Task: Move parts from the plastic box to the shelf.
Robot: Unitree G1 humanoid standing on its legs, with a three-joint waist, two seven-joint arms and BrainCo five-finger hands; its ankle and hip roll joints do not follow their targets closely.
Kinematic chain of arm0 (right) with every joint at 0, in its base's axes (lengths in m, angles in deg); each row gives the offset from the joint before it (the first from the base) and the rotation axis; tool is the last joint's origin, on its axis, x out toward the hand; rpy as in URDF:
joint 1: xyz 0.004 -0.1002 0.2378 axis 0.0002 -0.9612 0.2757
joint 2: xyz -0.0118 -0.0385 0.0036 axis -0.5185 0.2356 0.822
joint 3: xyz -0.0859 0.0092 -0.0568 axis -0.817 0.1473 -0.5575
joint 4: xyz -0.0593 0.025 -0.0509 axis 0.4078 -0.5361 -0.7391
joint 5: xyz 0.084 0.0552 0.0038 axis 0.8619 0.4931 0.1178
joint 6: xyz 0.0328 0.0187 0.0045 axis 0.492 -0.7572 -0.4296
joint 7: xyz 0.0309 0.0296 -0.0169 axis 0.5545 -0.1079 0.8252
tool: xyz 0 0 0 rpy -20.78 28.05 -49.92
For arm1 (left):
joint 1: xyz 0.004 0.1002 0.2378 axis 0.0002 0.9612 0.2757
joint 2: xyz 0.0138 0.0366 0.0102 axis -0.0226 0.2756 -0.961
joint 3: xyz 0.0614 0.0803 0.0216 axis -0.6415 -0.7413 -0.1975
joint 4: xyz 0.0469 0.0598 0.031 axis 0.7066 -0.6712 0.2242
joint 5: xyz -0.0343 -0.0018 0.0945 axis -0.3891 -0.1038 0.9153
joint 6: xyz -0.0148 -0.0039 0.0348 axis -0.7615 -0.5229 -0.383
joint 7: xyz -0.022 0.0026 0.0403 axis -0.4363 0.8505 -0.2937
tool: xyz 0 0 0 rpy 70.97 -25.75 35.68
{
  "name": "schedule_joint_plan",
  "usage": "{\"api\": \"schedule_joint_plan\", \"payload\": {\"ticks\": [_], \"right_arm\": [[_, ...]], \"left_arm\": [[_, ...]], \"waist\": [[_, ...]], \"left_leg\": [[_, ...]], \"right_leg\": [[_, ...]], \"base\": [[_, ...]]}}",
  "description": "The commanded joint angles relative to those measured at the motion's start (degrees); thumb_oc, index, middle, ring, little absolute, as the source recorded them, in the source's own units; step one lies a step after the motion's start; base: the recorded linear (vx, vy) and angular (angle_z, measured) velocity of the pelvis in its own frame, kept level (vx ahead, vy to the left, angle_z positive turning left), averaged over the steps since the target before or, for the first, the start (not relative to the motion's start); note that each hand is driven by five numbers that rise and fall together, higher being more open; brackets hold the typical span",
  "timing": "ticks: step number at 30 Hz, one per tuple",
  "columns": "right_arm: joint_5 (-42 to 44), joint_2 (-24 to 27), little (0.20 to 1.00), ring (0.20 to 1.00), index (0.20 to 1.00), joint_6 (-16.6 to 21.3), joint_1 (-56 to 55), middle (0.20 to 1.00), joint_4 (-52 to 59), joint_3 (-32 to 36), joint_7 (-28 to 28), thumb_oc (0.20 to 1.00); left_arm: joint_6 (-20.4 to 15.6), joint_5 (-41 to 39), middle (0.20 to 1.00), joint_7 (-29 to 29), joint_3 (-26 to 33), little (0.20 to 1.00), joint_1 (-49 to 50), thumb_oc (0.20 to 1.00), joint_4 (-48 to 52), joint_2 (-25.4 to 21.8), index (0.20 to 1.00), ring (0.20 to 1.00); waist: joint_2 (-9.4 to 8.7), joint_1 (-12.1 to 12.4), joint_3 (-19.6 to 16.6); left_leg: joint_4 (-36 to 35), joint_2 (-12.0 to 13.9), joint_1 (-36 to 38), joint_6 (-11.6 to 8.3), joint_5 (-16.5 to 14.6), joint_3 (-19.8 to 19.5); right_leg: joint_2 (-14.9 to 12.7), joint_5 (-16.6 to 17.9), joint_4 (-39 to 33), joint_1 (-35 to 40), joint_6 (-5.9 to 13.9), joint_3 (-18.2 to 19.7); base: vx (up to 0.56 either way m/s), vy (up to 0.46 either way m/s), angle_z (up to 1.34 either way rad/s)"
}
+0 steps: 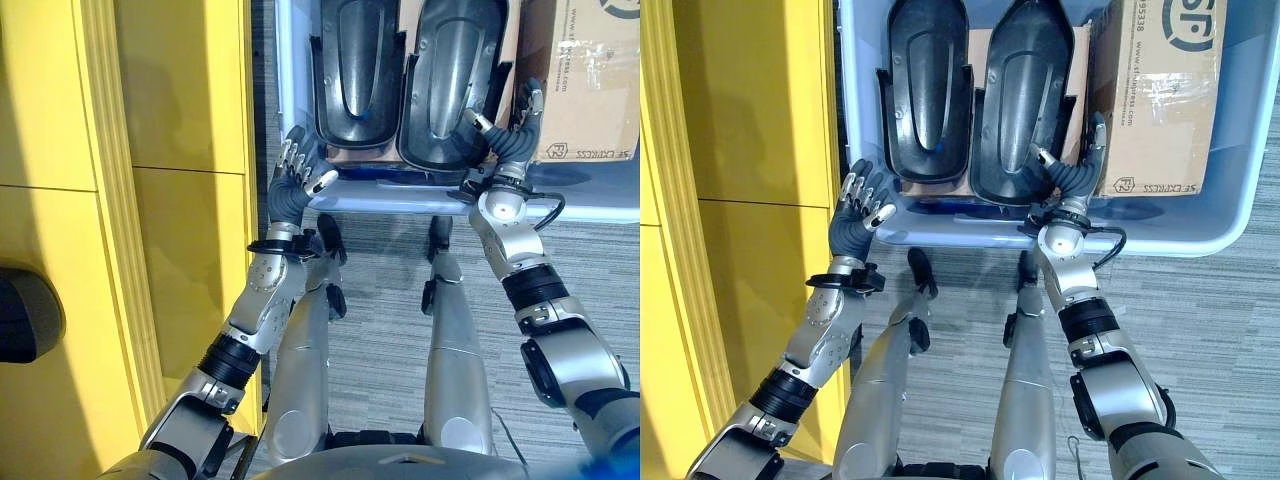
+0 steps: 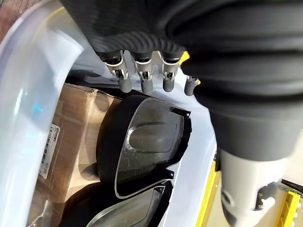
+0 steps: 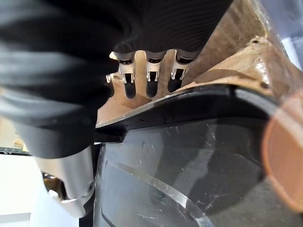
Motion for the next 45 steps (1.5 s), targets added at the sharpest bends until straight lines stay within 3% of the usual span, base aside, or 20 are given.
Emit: {"api": "schedule_joint_plan", "payload": {"ticks": [1,4,5,6,7,15,29,35,36,37,38,45], "right_arm": [[1.24,-0.63,1.000,1.000,1.000,1.91,-2.07,1.000,-1.25,1.42,-0.14,1.000],[1.29,-0.25,1.000,1.000,1.000,1.64,-1.62,1.000,-2.47,1.59,-0.39,1.000],[-0.41,0.41,0.805,0.805,0.805,0.35,-0.86,0.805,-3.83,0.72,-0.30,0.805],[-1.54,0.71,0.555,0.555,0.555,-0.29,-0.54,0.555,-4.29,0.21,-0.18,0.555],[-1.85,0.70,0.200,0.200,0.200,-0.55,-0.15,0.200,-4.89,-0.22,-0.06,0.200],[-7.30,1.30,0.200,0.200,0.200,-3.83,2.08,0.200,-7.44,-2.99,0.80,0.200],[-7.10,1.49,0.200,0.200,0.200,-3.44,1.42,0.200,-6.87,-2.35,0.55,0.200],[-4.91,0.35,0.200,0.200,0.200,-0.40,-5.19,0.200,4.21,0.00,0.57,0.200],[-5.04,-0.02,0.200,0.200,0.200,0.89,-9.68,0.200,10.58,1.11,1.29,0.200],[-5.20,-0.21,0.200,0.200,0.200,1.11,-11.09,0.200,12.65,1.56,1.41,0.200],[-5.48,-0.19,0.200,0.200,0.200,1.52,-12.32,0.200,14.50,1.90,1.67,0.200],[-5.70,-1.17,0.200,0.200,0.200,4.68,-18.65,0.200,27.19,3.28,3.59,0.200]], "left_arm": [[-1.90,1.43,1.000,-0.65,-0.05,1.000,1.72,1.000,1.73,-2.02,1.000,1.000],[-1.94,1.19,1.000,-0.59,-0.32,1.000,1.67,1.000,1.75,-2.26,1.000,1.000],[-1.89,1.16,1.000,-0.45,-0.44,1.000,1.62,1.000,1.92,-2.38,1.000,1.000],[-1.94,1.14,1.000,-0.35,-0.54,1.000,1.62,1.000,1.98,-2.40,1.000,1.000],[-2.00,1.10,1.000,-0.32,-0.55,1.000,1.58,1.000,2.10,-2.34,1.000,1.000],[-1.96,1.55,1.000,-0.53,0.27,1.000,0.96,1.000,2.28,-2.37,1.000,1.000],[-2.07,1.84,1.000,-0.85,0.64,1.000,1.09,1.000,1.57,-2.22,1.000,1.000],[-1.79,1.98,1.000,-1.21,0.78,1.000,1.43,1.000,0.79,-1.71,1.000,1.000],[-1.55,1.97,1.000,-0.82,0.77,1.000,2.16,1.000,0.88,-1.63,1.000,1.000],[-1.39,1.99,1.000,-0.59,0.66,1.000,2.47,1.000,0.84,-1.71,1.000,1.000],[-1.31,2.13,1.000,-0.33,0.56,1.000,2.86,1.000,1.17,-1.75,1.000,1.000],[-0.42,2.03,1.000,1.87,0.80,1.000,6.74,1.000,2.38,-2.35,1.000,1.000]], "waist": [[-0.17,0.96,-2.71],[-0.05,0.99,-2.65],[0.02,1.10,-2.49],[0.04,1.17,-2.44],[0.04,1.21,-2.43],[-0.11,1.32,-2.37],[-0.59,1.50,-2.29],[-1.43,0.66,-2.81],[-1.81,0.11,-3.39],[-1.90,0.04,-4.01],[-1.93,-0.14,-3.98],[-2.74,-0.32,-6.86]], "left_leg": [[4.81,1.69,-1.42,-4.46,-5.70,-4.23],[4.94,1.66,-1.49,-4.43,-5.67,-4.29],[4.78,1.68,-1.51,-4.45,-5.56,-4.22],[4.72,1.69,-1.49,-4.45,-5.53,-4.15],[4.65,1.64,-1.50,-4.43,-5.48,-4.16],[3.97,1.36,-1.57,-4.50,-5.06,-4.36],[2.72,1.02,-1.06,-4.69,-4.19,-5.28],[1.25,1.14,1.77,-4.88,-3.75,-4.96],[-0.47,0.93,3.29,-4.83,-1.63,-4.28],[-1.36,0.66,4.88,-5.41,-2.59,-4.90],[-1.95,0.53,5.05,-5.05,-0.91,-4.55],[-7.37,-0.02,13.30,-5.84,1.57,-5.27]], "right_leg": [[-0.77,0.71,-1.24,1.96,1.97,-0.41],[-0.76,0.68,-1.10,1.82,1.94,-0.35],[-0.75,0.71,-1.11,1.73,1.95,-0.39],[-0.75,0.79,-1.11,1.68,1.98,-0.41],[-0.69,0.87,-1.20,1.68,1.98,-0.41],[-0.79,1.00,-1.37,1.91,1.95,-0.98],[-0.95,0.92,-1.25,2.70,1.92,-2.09],[-0.72,1.18,-2.12,5.00,2.20,-2.69],[-0.78,2.82,-3.64,6.72,2.07,-3.20],[-0.85,1.86,-4.09,8.23,2.51,-3.29],[-0.87,3.16,-4.61,8.51,2.20,-3.51],[-0.81,3.48,-8.28,17.16,2.43,-5.29]], "base": [[0.00,0.000,0.00],[0.00,0.000,0.00],[0.00,0.000,0.00],[0.00,0.000,0.00],[0.00,0.000,0.00],[0.00,0.000,0.00],[0.00,-0.001,0.01],[-0.01,-0.001,0.00],[0.00,0.000,0.00],[-0.06,-0.012,0.03],[0.00,0.000,0.00],[0.02,-0.014,0.03]]}}
